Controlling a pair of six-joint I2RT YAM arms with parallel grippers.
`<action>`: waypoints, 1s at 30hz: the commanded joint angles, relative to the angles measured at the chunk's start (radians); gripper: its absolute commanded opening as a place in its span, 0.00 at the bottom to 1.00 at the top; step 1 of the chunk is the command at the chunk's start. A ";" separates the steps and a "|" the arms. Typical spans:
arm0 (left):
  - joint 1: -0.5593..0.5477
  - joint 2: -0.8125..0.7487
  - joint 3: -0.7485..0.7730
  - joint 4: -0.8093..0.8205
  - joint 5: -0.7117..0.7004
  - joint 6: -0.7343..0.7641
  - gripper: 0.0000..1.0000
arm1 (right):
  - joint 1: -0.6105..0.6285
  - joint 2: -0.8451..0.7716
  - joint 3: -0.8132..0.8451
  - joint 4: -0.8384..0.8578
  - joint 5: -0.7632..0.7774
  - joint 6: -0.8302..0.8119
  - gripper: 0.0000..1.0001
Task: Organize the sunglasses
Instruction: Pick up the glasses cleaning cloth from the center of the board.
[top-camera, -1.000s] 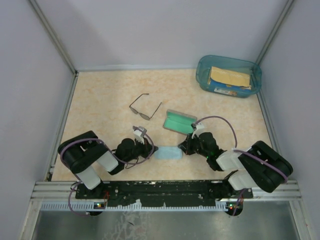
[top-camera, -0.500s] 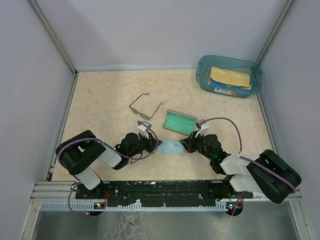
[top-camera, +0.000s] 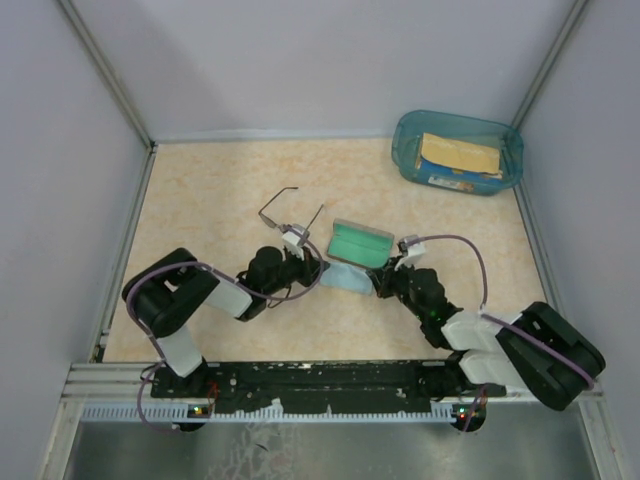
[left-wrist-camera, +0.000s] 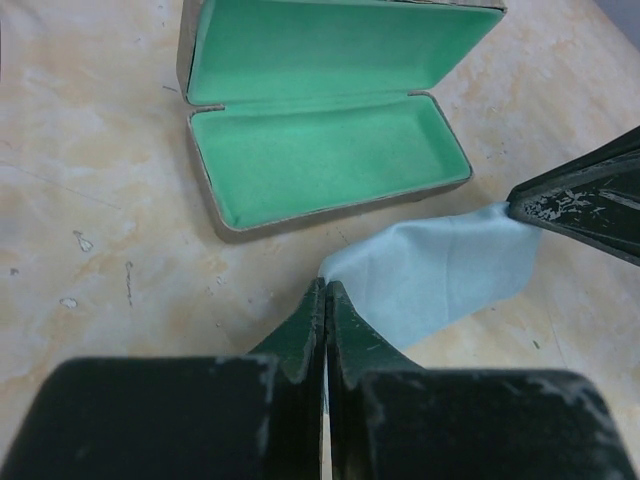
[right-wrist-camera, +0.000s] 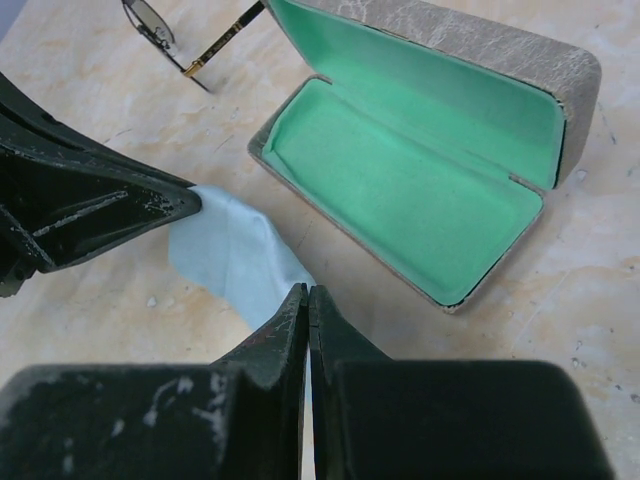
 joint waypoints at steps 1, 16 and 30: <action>0.024 0.046 0.051 0.026 0.065 0.046 0.00 | -0.010 0.032 0.019 0.112 0.075 -0.038 0.00; 0.061 0.128 0.175 0.010 0.126 0.081 0.00 | -0.052 0.104 0.039 0.214 0.107 -0.067 0.00; 0.101 0.181 0.260 -0.021 0.162 0.115 0.00 | -0.109 0.195 0.066 0.301 0.063 -0.060 0.00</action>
